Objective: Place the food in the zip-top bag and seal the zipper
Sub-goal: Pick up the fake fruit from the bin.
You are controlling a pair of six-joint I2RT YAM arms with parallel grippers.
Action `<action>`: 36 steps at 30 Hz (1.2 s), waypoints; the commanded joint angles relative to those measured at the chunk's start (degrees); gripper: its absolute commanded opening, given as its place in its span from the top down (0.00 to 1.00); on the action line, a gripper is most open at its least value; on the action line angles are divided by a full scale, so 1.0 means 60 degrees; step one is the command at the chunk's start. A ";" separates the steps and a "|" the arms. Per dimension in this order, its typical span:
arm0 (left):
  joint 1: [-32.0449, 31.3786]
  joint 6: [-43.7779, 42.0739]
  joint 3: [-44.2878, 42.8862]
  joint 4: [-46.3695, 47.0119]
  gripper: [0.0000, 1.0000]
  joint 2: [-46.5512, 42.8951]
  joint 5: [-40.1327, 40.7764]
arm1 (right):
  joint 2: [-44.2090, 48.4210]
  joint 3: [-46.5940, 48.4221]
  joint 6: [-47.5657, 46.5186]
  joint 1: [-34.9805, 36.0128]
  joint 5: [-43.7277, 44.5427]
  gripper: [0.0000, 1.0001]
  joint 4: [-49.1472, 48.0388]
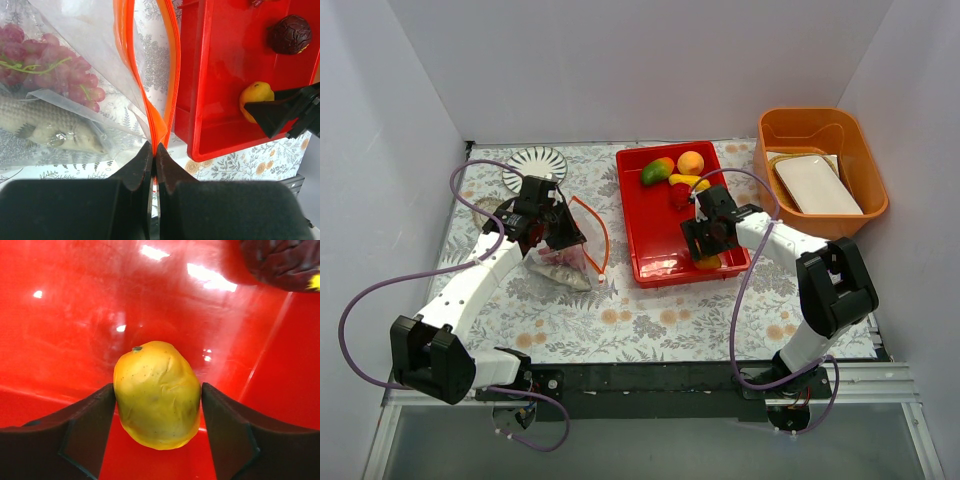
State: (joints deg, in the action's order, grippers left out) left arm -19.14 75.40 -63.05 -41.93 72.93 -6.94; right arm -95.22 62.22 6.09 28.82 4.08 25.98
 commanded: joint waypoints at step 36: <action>0.0025 -0.0012 -0.0112 0.0192 1.00 -0.0289 -0.0205 | 0.1836 0.1100 0.2721 0.0104 -0.3799 0.74 -0.3771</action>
State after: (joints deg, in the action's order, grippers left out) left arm -19.14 75.42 -63.05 -41.65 72.93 -7.35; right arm -88.84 67.55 21.30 28.97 -19.14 10.85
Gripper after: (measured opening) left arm 0.015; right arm 0.687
